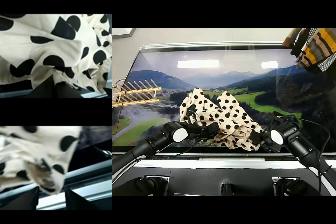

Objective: Fold the clothes and pants, and hang the long-sleeved shirts on hangers.

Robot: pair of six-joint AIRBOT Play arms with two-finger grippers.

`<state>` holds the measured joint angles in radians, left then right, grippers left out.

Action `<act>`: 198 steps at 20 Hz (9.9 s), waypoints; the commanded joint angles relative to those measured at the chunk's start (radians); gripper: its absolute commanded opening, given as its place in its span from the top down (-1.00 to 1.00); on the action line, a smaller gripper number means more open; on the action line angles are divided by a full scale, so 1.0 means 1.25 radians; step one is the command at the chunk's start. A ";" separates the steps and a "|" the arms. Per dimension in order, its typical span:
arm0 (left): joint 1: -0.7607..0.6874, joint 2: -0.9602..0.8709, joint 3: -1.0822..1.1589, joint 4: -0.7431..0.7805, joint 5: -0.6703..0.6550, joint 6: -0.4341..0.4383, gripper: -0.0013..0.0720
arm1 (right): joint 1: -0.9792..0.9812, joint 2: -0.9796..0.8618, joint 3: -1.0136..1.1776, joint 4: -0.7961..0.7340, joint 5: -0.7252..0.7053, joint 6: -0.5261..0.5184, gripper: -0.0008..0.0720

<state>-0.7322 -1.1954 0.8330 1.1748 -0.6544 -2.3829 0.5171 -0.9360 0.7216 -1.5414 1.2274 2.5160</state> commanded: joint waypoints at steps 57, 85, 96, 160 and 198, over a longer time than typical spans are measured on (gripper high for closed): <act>1.406 0.066 0.167 0.184 -0.303 0.678 -0.53 | 0.158 -0.286 0.520 -0.104 0.008 -0.167 0.93; 1.307 -0.405 0.366 0.162 -0.223 1.219 -0.46 | 0.158 -0.286 0.520 -0.121 0.129 -0.157 0.93; 1.299 -0.407 0.366 0.163 -0.230 1.218 0.66 | 0.158 -0.286 0.520 -0.133 0.129 -0.157 0.92; 0.289 0.798 -0.134 -0.147 -0.607 0.937 0.92 | -0.025 -0.379 0.520 -0.281 0.089 -0.158 0.93; 0.290 0.654 -0.177 -0.078 -0.404 1.136 0.92 | 0.039 -0.265 0.542 -0.239 0.156 -0.293 0.93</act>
<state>-0.3706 -0.3679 0.6113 1.0695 -1.1778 -0.9817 0.5529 -1.2716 1.3811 -1.8042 1.3792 2.1654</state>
